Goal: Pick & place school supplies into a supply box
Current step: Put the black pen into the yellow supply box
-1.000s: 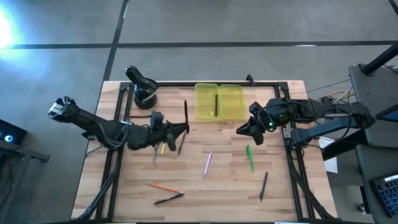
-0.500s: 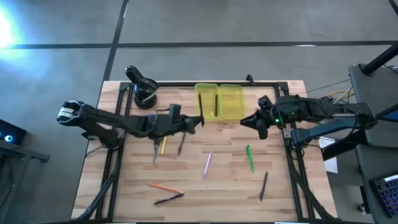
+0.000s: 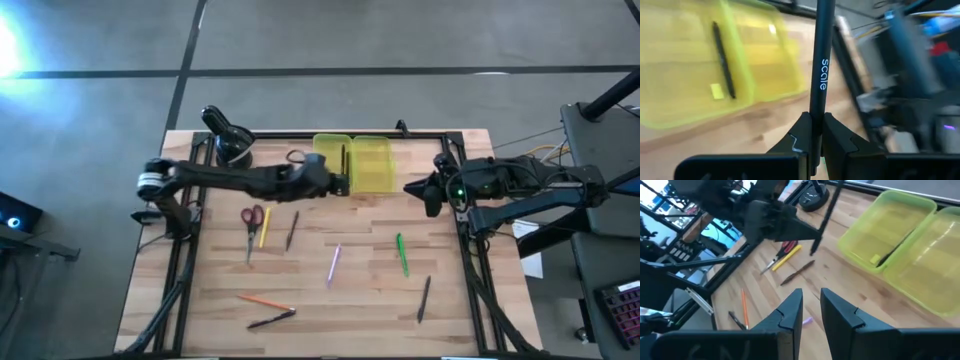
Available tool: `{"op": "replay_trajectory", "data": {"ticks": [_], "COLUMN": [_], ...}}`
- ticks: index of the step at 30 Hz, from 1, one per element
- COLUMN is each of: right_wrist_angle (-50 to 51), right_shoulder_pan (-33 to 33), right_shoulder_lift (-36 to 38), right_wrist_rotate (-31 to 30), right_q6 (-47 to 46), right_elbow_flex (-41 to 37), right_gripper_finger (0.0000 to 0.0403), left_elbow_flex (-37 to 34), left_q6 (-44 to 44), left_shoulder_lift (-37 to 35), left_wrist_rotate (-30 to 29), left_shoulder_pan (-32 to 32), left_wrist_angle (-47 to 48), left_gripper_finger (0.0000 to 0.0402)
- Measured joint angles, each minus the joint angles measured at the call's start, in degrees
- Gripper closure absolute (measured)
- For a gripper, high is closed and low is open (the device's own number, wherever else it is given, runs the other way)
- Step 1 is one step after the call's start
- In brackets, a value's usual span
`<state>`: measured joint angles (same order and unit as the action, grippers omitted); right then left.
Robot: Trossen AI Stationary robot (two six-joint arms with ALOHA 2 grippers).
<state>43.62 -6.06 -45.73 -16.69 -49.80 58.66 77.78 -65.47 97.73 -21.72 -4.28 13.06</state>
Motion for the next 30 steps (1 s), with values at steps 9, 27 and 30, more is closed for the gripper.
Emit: {"op": "replay_trajectory", "data": {"ticks": [9, 27, 30], "right_wrist_angle": [-0.08, 1.66, 1.87], "right_shoulder_pan": [-0.04, -0.35, -0.35], "right_shoulder_lift": [0.61, 0.74, 0.75], "right_wrist_rotate": [0.0, 0.03, 0.03], "right_q6": [0.07, 1.47, 2.27], "right_elbow_flex": [-0.84, -0.84, -0.84], "right_gripper_finger": [0.0342, 0.0342, 0.0342], "left_elbow_flex": [18.27, 26.06, 26.19], "left_q6": [-3.83, -7.7, -7.96], "left_shoulder_lift": [13.98, 26.72, 27.08], "left_wrist_rotate": [0.13, 10.33, 10.41], "left_shoulder_pan": [-5.99, -11.76, -12.11], "left_wrist_angle": [16.67, 27.36, 25.95], "left_gripper_finger": [0.0394, 0.0394, 0.0394]}}
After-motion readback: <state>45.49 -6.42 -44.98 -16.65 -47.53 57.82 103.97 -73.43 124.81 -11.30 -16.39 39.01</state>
